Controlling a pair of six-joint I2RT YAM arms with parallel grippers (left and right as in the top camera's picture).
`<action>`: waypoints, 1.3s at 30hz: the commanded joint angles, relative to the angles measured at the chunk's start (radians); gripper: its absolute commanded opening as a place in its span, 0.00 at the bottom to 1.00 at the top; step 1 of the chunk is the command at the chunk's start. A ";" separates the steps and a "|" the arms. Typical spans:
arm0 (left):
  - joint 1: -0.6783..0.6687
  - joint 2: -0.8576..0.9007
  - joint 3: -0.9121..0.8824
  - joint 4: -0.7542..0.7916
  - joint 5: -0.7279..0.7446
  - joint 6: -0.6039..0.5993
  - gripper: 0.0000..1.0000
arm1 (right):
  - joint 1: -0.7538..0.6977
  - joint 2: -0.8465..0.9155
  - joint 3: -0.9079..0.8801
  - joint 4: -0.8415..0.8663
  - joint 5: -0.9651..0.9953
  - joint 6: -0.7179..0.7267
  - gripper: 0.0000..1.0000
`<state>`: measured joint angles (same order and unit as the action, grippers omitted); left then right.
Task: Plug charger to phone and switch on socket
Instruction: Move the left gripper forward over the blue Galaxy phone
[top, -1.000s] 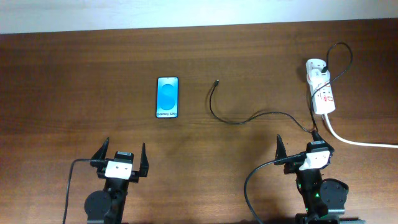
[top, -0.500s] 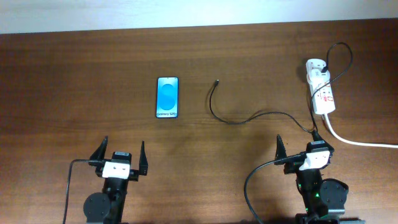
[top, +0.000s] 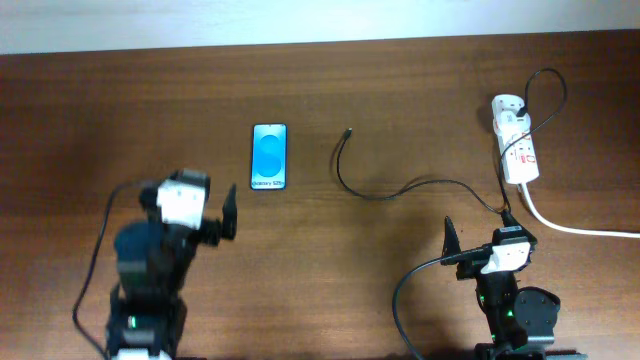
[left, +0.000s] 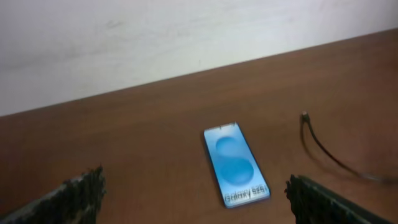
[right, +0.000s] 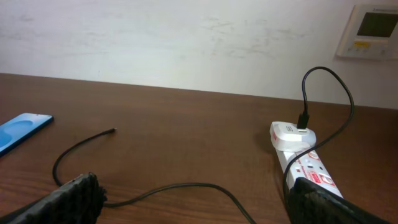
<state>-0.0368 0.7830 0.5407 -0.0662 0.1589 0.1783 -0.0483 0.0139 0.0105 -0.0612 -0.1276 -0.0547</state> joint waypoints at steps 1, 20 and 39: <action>0.002 0.234 0.219 -0.103 0.068 -0.004 0.99 | 0.009 -0.006 -0.005 -0.006 0.005 0.006 0.98; -0.021 0.970 1.091 -0.829 0.212 -0.036 0.99 | 0.009 -0.006 -0.005 -0.006 0.005 0.006 0.98; -0.208 1.538 1.685 -1.283 -0.122 -0.388 0.99 | 0.009 -0.006 -0.005 -0.006 0.005 0.006 0.98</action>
<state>-0.2447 2.2509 2.2162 -1.3399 0.0475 -0.1478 -0.0475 0.0158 0.0105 -0.0616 -0.1276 -0.0547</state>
